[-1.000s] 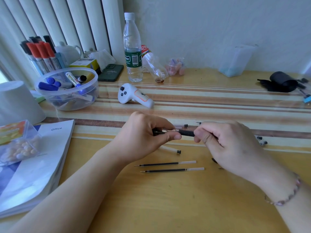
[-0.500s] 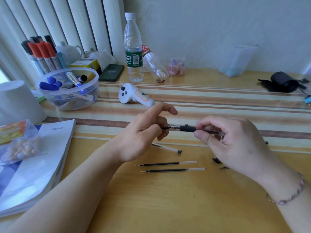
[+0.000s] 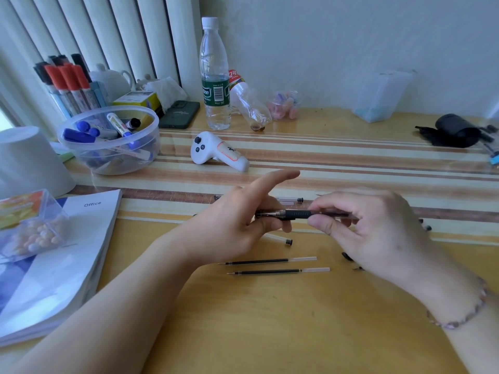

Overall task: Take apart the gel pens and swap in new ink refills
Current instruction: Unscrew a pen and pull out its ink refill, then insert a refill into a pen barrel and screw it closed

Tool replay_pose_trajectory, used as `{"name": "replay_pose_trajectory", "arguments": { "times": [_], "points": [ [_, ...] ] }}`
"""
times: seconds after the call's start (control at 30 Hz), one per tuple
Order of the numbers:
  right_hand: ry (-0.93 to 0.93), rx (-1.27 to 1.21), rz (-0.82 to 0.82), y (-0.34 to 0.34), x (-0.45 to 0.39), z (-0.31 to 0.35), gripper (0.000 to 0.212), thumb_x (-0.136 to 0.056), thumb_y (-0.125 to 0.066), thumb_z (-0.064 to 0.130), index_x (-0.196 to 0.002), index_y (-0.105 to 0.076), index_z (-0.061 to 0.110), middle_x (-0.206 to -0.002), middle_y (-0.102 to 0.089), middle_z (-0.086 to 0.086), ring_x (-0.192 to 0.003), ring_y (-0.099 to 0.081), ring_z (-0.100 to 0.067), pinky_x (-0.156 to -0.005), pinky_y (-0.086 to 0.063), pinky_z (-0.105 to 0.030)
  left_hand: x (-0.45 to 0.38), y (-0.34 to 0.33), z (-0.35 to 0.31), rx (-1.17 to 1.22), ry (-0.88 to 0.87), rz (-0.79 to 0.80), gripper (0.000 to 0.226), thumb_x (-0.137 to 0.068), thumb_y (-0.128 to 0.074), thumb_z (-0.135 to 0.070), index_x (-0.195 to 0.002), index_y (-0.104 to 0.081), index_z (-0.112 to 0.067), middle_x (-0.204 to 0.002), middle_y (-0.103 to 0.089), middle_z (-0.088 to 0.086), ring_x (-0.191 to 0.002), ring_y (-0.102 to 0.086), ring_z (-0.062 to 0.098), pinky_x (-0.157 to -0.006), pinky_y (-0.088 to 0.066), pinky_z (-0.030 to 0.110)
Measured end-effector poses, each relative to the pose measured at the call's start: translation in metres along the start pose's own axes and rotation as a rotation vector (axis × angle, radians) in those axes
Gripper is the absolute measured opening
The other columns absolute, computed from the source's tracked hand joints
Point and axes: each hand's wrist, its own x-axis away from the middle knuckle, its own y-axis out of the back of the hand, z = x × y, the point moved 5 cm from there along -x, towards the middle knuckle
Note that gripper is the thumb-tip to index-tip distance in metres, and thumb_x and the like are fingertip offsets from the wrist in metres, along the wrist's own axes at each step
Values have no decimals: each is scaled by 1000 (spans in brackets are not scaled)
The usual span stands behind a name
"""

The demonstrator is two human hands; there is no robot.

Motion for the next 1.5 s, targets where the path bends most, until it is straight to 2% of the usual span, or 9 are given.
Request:
{"name": "replay_pose_trajectory", "arguments": {
  "times": [0.3, 0.4, 0.47, 0.57, 0.63, 0.77, 1.0, 1.33, 1.5],
  "points": [
    [-41, -69, 22, -4, 1, 0, 30, -79, -61, 46, -88, -77, 23, -76, -72, 17, -73, -65, -5, -59, -51, -24, -1, -4, -5, -16, -97, -20, 69, -92, -60, -13, -151, -26, -20, -89, -75, -7, -87, -67, 10, -82, -51, 36],
    [-36, -40, 124, -9, 1, 1, 18, -77, -67, 46, -83, -72, 30, -78, -64, 26, -80, -59, -2, -67, -48, -26, 0, 11, -4, 42, -126, -27, 68, -91, -55, -47, -148, -32, -18, -92, -71, -1, -82, -60, 11, -75, -47, 27],
    [-2, -3, 224, -18, 3, 7, 18, -76, -65, 48, -83, -69, 33, -80, -60, 26, -89, -54, -2, -74, -46, -26, 2, 31, 6, 86, -91, -193, 67, -91, -40, -61, -139, -46, -15, -92, -69, 3, -78, -59, 8, -71, -43, 19],
    [44, 13, 371, -31, 10, 19, 25, -77, -59, 58, -85, -68, 36, -83, -59, 24, -90, -51, -4, -77, -45, -27, 6, 52, 23, -5, 18, -492, 40, -98, -42, -44, -117, -62, -16, -80, -64, -4, -64, -54, 0, -60, -37, 14],
    [82, 68, 452, -38, 15, 25, 31, -76, -52, 64, -88, -66, 39, -85, -58, 26, -89, -49, -4, -78, -44, -27, 6, 52, 25, -95, 31, -525, 30, -99, -45, -36, -109, -66, -16, -76, -61, -13, -65, -55, -2, -61, -40, 17],
    [106, 152, 502, -42, 18, 28, 36, -76, -47, 69, -93, -63, 42, -79, -56, 25, -85, -46, -2, -75, -42, -24, 4, 44, 24, -266, 15, -438, 24, -98, -50, -36, -102, -68, -21, -76, -59, -18, -74, -53, -3, -66, -44, 28],
    [58, 169, 486, -39, 17, 24, 43, -72, -47, 74, -99, -58, 43, -74, -52, 21, -83, -46, 2, -67, -41, -18, 4, 44, 23, -300, 38, -426, 24, -96, -51, -37, -97, -69, -22, -79, -64, -11, -77, -57, 8, -68, -50, 37],
    [40, 154, 483, -32, 13, 16, 22, -82, -46, 62, -88, -56, 43, -78, -53, 24, -88, -50, 1, -68, -44, -20, 3, 42, 26, -357, 60, -382, 20, -94, -54, -35, -100, -69, -23, -82, -66, -12, -84, -57, 8, -72, -50, 36],
    [-8, 111, 416, -26, 7, 7, 7, -84, -61, 44, -83, -65, 38, -81, -57, 24, -90, -52, 2, -71, -48, -23, 5, 36, 39, -293, 133, 18, 18, -84, -68, -36, -101, -68, -34, -99, -63, -17, -96, -53, -1, -82, -44, 24]
  ]
}}
